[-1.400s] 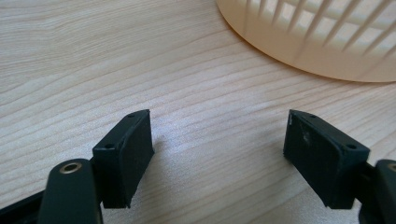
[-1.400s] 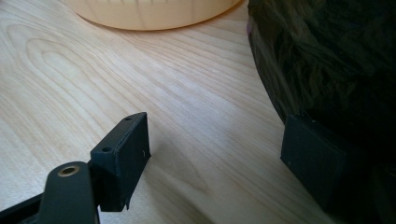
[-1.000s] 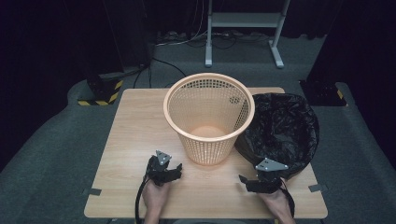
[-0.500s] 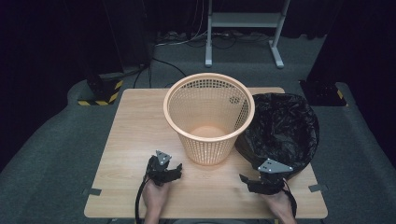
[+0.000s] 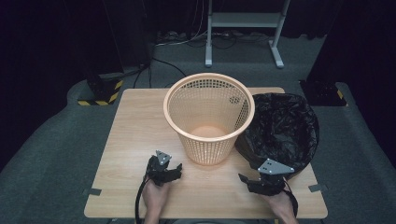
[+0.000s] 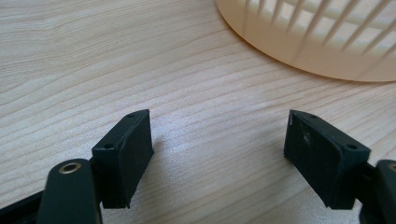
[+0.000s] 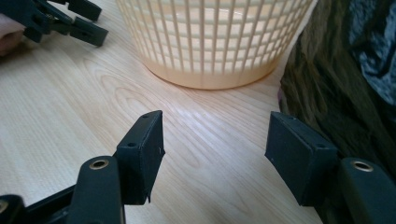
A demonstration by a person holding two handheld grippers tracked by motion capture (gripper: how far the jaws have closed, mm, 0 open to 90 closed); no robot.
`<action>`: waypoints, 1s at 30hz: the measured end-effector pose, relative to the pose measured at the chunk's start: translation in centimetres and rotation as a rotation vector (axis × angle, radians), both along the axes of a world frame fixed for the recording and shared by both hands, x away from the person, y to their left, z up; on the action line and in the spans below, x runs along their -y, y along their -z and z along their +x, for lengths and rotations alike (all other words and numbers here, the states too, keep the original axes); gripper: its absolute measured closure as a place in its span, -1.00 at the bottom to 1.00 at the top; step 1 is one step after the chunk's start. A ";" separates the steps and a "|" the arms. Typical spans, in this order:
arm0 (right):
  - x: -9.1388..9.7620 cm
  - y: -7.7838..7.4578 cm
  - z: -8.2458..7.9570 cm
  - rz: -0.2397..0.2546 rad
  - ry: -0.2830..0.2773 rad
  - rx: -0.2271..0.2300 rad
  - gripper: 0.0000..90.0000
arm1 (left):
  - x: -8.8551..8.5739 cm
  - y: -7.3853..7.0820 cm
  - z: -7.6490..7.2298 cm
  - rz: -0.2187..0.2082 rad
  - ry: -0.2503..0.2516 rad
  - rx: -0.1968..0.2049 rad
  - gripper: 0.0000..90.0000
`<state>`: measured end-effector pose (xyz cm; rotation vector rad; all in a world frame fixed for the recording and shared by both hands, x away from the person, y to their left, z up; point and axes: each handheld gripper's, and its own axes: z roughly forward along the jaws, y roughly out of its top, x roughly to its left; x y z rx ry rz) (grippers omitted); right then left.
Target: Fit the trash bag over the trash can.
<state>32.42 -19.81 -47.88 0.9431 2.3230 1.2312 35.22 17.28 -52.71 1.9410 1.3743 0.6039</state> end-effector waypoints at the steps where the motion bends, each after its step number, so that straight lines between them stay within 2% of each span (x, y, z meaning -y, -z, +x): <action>1: -0.1 -0.2 -0.1 -0.005 0.005 -0.009 -0.19 | 0.0 0.0 0.1 -0.005 -0.005 -0.002 -0.48; 8: 0.0 -1.2 0.0 0.017 -0.004 -0.015 -0.19 | -0.1 0.0 0.1 -0.003 -0.006 -0.002 -0.47; 16: 0.1 -1.9 0.1 0.002 -0.004 -0.012 -0.19 | -0.1 0.0 0.1 -0.003 -0.006 -0.002 -0.47; 22: 0.1 -2.8 0.0 0.016 -0.020 0.001 -0.19 | -0.1 0.0 0.1 -0.003 -0.006 -0.002 -0.47; 30: 0.9 -3.6 0.4 0.031 -0.019 -0.003 -0.18 | -0.1 0.0 0.1 0.007 0.001 -0.007 -0.47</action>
